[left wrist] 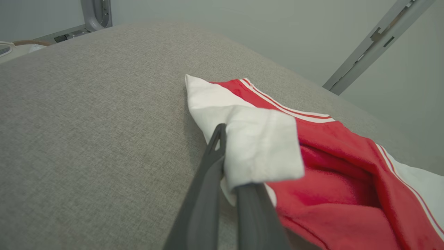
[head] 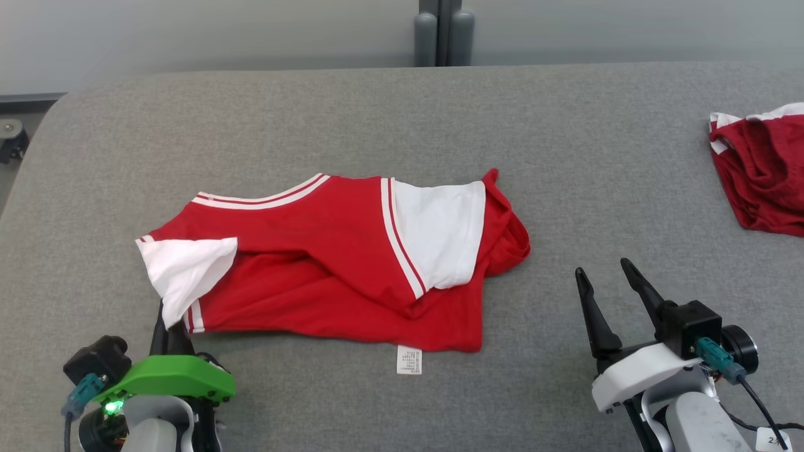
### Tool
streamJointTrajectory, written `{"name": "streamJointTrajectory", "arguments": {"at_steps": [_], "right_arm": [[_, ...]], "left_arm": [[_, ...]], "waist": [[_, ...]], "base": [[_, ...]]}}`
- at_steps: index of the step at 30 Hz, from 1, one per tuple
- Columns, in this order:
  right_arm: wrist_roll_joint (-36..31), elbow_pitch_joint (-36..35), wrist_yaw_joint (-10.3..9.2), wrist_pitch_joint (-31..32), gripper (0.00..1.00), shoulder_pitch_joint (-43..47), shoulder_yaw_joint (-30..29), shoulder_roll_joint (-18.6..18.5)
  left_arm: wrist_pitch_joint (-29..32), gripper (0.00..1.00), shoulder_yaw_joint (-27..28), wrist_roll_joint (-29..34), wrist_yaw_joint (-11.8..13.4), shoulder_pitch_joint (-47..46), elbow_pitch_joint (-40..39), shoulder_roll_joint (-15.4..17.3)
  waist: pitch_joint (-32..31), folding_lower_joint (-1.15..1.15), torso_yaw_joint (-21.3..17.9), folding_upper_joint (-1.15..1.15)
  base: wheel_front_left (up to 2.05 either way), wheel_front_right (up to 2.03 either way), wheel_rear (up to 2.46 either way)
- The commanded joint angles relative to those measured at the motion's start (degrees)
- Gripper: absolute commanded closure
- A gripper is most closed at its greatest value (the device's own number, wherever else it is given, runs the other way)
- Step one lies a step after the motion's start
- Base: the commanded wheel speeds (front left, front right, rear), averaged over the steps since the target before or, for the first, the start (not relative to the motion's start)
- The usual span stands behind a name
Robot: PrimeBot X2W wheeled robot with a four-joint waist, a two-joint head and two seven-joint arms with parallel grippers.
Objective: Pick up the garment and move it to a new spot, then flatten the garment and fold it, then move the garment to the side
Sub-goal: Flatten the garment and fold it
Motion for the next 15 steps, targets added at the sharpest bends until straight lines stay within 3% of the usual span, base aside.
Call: {"name": "streamJointTrajectory", "arguments": {"at_steps": [1,2,3,7,15], "right_arm": [[-0.17,0.08,-0.09,-0.27,0.00,0.74,-0.11,-0.25],[-0.15,0.03,-0.09,-0.26,0.00,0.75,-0.14,-0.26],[-0.16,-0.01,-0.09,-0.26,0.00,0.79,-0.20,-0.27],[-0.16,-0.09,-0.09,-0.26,0.00,0.93,-0.31,-0.26],[-0.19,-0.08,-0.09,-0.26,0.00,0.26,-0.56,-0.26]], "left_arm": [[-0.18,0.13,-0.09,-0.71,0.77,1.06,-0.93,0.12],[-0.19,0.03,0.02,-1.18,1.13,1.51,-1.49,0.18],[-0.19,0.00,0.21,-1.42,1.49,1.94,-2.12,0.18],[-0.18,0.00,1.10,-2.31,2.54,3.77,-4.59,0.13],[-0.19,0.00,2.12,-0.95,1.57,6.69,-8.74,0.11]], "waist": [[-0.98,0.00,1.12,0.00],[-1.05,0.00,1.25,0.00],[-1.12,0.00,1.37,0.00],[-1.27,0.00,1.73,0.00],[-0.93,0.00,2.18,0.00]], "base": [[0.00,0.00,0.00],[0.00,0.00,0.00],[0.00,0.00,0.00],[0.00,0.00,0.00],[0.00,0.00,0.00]]}}
